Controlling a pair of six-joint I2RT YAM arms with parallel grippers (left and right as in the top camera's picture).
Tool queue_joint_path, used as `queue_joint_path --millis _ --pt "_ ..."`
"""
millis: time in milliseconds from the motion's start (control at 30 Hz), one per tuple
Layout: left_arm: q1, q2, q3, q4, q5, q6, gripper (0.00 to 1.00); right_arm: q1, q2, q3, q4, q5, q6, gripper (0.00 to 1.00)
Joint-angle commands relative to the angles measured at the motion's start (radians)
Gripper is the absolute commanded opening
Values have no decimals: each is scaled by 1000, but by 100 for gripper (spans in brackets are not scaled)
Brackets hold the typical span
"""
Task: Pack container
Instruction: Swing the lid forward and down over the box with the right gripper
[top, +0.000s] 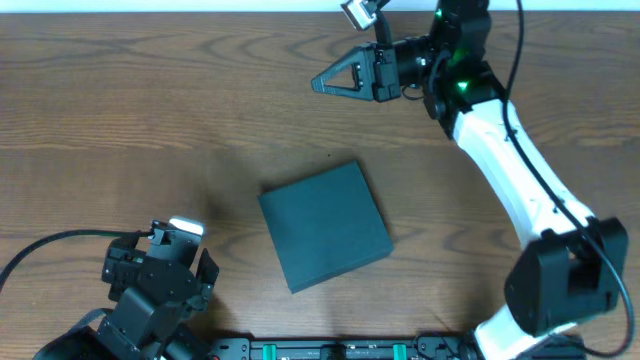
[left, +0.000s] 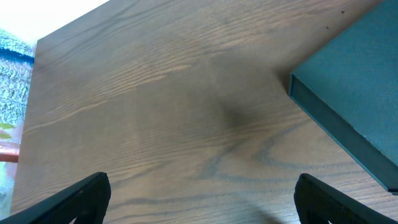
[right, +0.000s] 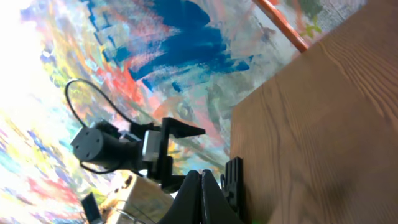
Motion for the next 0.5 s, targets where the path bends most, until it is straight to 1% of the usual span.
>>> queue_joint_path --millis 0,33,100,233,267,300,400,467 --pt "-2 -3 11 0 -19 14 95 13 -49 15 -3 -11 -29 1" --pt "-2 -3 11 0 -19 14 95 17 -58 13 -7 -11 -55 1" --pt "-2 -3 11 0 -19 14 95 28 -80 12 -58 -11 -150 1" --pt "-2 -3 11 0 -19 14 95 50 -118 12 -266 3 -392 1" --pt "-2 -3 11 0 -19 14 95 54 -131 12 -351 35 -472 1" --pt "-2 -3 11 0 -19 14 95 57 -140 12 -412 72 -521 1" --pt "-2 -3 11 0 -19 14 95 78 -186 12 -706 356 -705 2" --pt "-2 -3 11 0 -19 14 95 105 -214 12 -852 546 -763 1"
